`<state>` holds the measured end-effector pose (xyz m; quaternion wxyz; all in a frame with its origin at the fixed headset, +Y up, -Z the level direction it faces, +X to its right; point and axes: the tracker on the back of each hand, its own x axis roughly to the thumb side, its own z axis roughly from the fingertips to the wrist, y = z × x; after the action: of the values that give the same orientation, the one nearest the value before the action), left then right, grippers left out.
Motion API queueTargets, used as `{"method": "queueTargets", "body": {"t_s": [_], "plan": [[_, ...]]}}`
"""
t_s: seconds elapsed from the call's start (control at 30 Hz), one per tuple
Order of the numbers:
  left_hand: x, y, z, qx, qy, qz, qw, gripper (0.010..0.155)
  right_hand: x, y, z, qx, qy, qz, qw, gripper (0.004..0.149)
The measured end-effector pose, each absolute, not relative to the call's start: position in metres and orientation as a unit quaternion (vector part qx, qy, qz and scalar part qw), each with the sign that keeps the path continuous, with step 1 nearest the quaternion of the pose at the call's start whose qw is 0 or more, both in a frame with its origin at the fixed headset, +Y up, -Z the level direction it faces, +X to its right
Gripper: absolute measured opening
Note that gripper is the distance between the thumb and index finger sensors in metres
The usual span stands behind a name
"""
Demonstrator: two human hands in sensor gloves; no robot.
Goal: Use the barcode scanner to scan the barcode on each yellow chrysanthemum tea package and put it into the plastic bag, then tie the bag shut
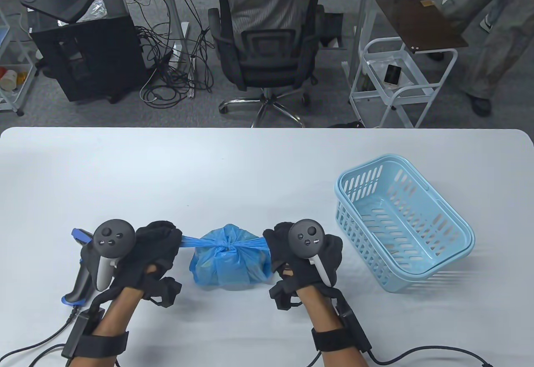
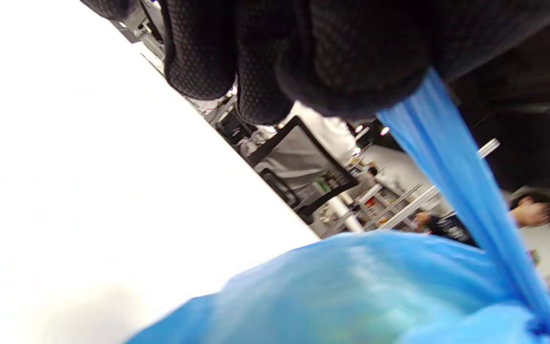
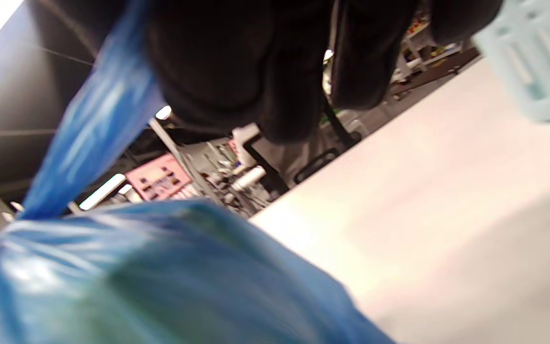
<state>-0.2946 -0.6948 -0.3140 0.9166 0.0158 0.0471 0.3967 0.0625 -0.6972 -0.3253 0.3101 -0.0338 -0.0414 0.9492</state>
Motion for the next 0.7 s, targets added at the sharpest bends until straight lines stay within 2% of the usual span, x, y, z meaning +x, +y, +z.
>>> {"method": "queueTargets", "body": {"t_s": [0.17, 0.3, 0.4, 0.53, 0.7], "plan": [[-0.293, -0.713, -0.316, -0.050, 0.053, 0.322, 0.944, 0.040, 0.069, -0.710, -0.323, -0.075, -0.016, 0.958, 0.276, 0.037], [-0.281, -0.726, -0.317, -0.091, 0.064, 0.292, 0.950, 0.041, 0.069, -0.719, -0.324, -0.092, 0.003, 0.959, 0.269, 0.037], [-0.268, -0.740, -0.318, -0.115, 0.089, 0.271, 0.952, 0.042, 0.064, -0.735, -0.328, -0.095, 0.043, 0.959, 0.264, 0.037], [-0.252, -0.750, -0.320, -0.120, 0.112, 0.264, 0.951, 0.043, 0.053, -0.752, -0.332, -0.099, 0.083, 0.951, 0.279, 0.038], [-0.248, -0.756, -0.322, -0.106, 0.125, 0.267, 0.950, 0.043, 0.048, -0.755, -0.330, -0.090, 0.074, 0.957, 0.265, 0.039]]}}
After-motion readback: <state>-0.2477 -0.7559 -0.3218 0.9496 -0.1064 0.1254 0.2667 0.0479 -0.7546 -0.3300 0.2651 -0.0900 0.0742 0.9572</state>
